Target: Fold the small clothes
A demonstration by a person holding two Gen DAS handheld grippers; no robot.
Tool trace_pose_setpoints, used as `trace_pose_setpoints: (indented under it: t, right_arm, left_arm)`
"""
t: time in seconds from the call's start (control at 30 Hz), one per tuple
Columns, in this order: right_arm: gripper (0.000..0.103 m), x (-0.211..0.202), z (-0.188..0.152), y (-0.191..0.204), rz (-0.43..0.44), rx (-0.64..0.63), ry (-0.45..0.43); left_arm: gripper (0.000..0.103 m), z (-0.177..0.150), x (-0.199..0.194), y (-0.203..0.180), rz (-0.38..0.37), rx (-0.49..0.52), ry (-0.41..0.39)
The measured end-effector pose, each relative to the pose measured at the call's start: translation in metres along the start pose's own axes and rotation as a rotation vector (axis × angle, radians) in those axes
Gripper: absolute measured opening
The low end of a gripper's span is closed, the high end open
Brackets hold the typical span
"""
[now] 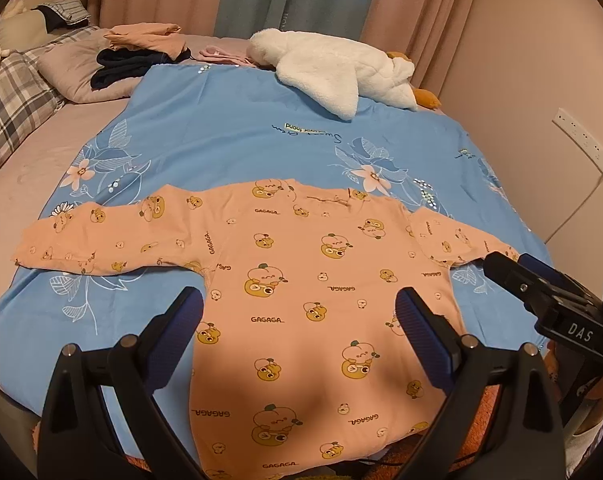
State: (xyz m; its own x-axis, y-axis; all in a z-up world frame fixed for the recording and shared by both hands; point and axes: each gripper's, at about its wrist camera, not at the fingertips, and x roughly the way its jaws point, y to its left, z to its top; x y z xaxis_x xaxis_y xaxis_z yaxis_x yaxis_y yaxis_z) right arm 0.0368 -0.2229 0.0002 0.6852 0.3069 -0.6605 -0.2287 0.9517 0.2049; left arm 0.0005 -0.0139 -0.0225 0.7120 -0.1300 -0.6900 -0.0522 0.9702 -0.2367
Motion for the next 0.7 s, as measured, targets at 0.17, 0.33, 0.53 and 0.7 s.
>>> trace_pose_setpoints:
  t: [0.17,0.33,0.53,0.7]
  right_arm:
    - [0.102,0.001,0.0004,0.0,0.001,0.004,0.001]
    - [0.102,0.001,0.0004,-0.0002,0.004,0.007,0.001]
    - [0.102,0.002,-0.0012,-0.0024,0.008,0.021,-0.001]
    - [0.102,0.0021,-0.0011,-0.0043,-0.004,0.033,0.002]
  left_arm:
    - [0.097,-0.0004,-0.0003,-0.001,-0.008,0.009,-0.003]
    - [0.097,-0.0002,0.0005,-0.0029,-0.007,0.018,-0.008]
    - [0.097,0.0001,-0.0002,-0.0032,-0.018,0.023,-0.012]
    - [0.097,0.0005,0.0002,-0.0031,-0.032,0.021,-0.014]
